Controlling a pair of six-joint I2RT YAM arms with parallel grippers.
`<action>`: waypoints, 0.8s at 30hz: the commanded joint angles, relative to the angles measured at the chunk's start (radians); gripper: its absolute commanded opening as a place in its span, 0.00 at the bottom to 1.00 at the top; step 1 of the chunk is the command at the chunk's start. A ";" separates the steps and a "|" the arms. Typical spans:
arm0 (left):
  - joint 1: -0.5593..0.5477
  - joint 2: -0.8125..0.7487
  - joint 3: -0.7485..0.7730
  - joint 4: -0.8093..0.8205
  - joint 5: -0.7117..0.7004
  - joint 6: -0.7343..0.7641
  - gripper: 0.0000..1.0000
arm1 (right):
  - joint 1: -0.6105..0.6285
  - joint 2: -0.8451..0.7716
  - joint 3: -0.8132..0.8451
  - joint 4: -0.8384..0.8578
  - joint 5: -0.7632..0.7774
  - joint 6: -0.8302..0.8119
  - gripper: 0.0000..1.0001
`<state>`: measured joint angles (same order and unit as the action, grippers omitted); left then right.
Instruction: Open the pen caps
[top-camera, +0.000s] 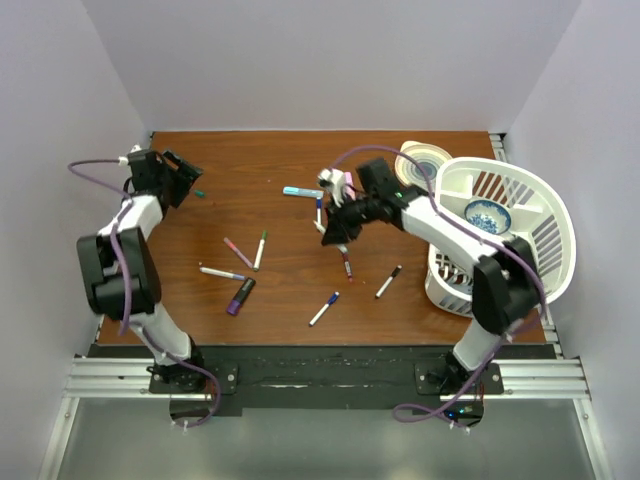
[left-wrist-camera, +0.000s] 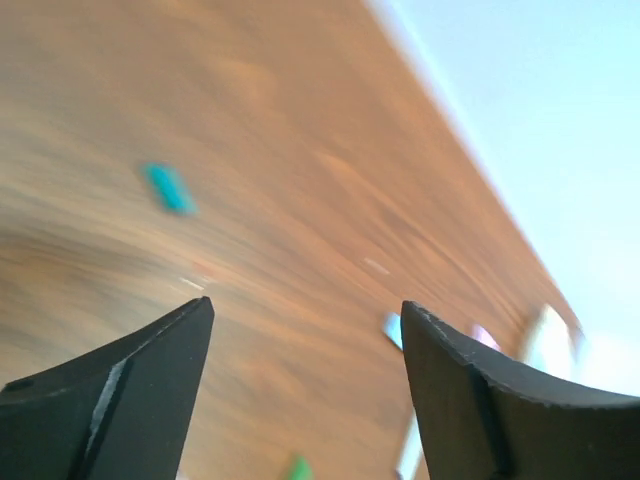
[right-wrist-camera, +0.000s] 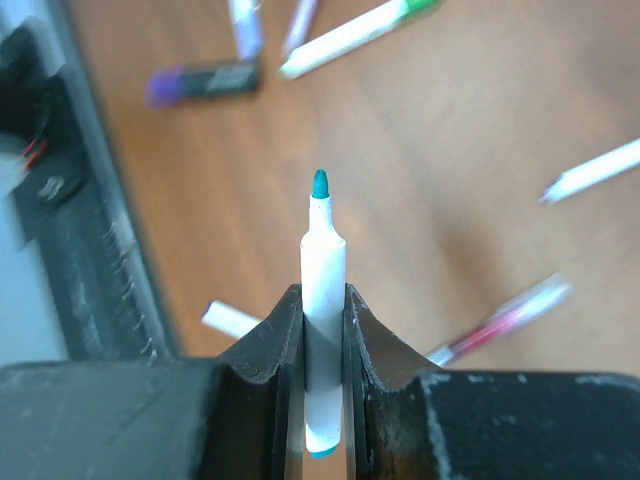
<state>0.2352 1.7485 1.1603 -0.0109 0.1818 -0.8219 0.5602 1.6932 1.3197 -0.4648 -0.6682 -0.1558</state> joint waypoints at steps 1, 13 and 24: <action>0.000 -0.272 -0.146 0.192 0.238 0.088 0.83 | 0.073 0.216 0.319 -0.196 0.266 -0.005 0.09; 0.001 -0.820 -0.462 -0.032 0.058 0.408 0.99 | 0.179 0.802 1.107 -0.132 0.654 0.199 0.11; -0.017 -0.874 -0.473 -0.093 0.008 0.438 1.00 | 0.188 0.984 1.245 0.101 0.774 0.222 0.27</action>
<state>0.2218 0.8902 0.6819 -0.1040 0.2195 -0.4221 0.7467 2.6789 2.4878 -0.4980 0.0418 0.0418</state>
